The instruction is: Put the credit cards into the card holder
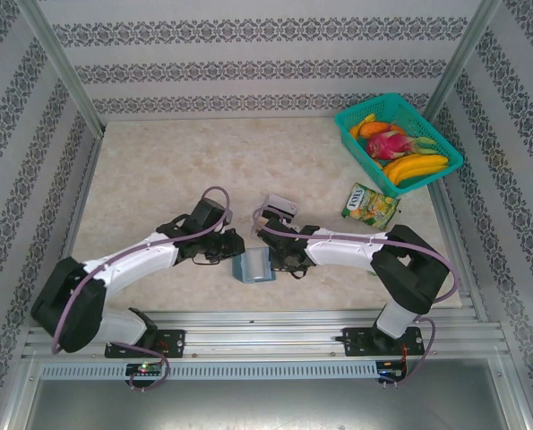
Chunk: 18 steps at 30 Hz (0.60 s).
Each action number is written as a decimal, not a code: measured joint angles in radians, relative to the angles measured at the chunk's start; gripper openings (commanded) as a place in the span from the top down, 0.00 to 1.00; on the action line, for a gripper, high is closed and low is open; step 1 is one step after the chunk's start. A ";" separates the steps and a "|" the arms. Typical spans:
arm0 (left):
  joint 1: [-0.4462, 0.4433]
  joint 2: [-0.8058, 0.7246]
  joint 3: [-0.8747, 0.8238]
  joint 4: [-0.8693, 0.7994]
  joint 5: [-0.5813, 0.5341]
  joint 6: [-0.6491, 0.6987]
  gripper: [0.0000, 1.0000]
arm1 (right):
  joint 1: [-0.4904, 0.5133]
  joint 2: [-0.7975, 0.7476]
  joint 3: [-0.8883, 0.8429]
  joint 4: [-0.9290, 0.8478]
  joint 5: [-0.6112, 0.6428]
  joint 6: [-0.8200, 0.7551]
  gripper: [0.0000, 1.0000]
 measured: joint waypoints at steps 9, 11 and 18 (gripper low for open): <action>0.000 0.117 -0.057 -0.016 -0.117 0.000 0.86 | 0.000 0.000 -0.002 0.003 -0.002 0.000 0.83; 0.001 0.129 -0.065 0.001 -0.119 0.000 0.87 | 0.000 0.000 -0.003 0.004 -0.002 0.001 0.83; 0.001 0.140 -0.081 0.033 -0.120 0.000 0.87 | -0.001 -0.003 -0.008 0.008 -0.002 0.004 0.82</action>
